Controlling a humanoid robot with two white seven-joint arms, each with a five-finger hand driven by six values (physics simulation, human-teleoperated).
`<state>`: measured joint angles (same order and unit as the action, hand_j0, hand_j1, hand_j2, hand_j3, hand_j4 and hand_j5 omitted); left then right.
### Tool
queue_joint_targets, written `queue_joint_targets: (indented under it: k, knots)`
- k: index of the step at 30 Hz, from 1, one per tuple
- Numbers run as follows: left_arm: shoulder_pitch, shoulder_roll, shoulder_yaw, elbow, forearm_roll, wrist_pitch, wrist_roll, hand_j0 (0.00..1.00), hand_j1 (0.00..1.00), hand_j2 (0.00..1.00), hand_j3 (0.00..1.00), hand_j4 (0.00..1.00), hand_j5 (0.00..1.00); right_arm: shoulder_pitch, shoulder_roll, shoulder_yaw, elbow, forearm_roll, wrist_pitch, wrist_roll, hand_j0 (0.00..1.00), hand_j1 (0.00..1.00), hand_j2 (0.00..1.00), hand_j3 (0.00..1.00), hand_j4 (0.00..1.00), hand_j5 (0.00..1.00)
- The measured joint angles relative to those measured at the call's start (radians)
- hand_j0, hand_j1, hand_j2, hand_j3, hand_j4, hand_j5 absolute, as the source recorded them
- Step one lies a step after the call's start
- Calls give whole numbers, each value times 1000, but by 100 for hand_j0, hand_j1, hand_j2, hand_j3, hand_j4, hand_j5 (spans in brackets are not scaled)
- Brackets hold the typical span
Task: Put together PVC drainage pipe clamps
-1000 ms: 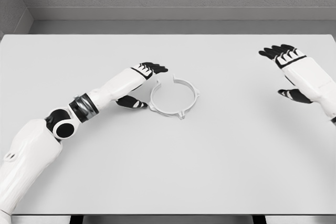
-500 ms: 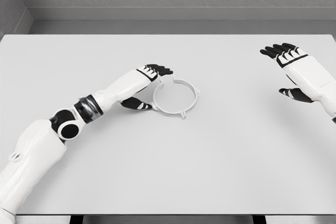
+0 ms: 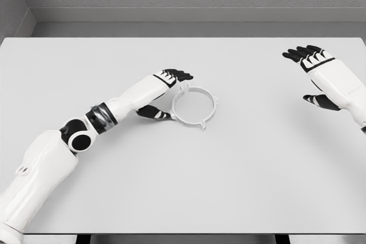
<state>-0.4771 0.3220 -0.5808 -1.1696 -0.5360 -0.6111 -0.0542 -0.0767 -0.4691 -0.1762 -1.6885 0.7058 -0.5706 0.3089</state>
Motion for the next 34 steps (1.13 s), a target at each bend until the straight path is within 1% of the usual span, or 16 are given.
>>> queue_joint_targets:
  k: [16,20,24,30,32,34]
  knots:
    - [-12,-35,4,28,0,0,0,100,100,100,100,100,100,0,0,2,-1,0,0,0,100,100,100,100,100,100]
    - [-51,-25,21,45,3,0,0,100,100,100,100,100,100,-5,0,8,-1,0,0,0,100,100,100,100,100,100]
    - [-86,44,66,79,7,0,0,100,100,100,100,100,100,-5,0,18,-1,0,1,0,100,100,100,100,100,100]
    - [-84,232,131,100,15,0,0,100,100,100,100,100,100,-5,0,22,-2,-1,1,0,100,100,100,100,100,100]
    - [-84,278,144,103,17,0,2,100,100,100,100,100,100,-5,0,23,-2,-1,1,0,100,100,100,100,100,100]
    - [-83,307,157,105,18,0,3,100,100,100,100,100,100,-5,0,23,-2,-1,1,0,100,100,100,100,100,100]
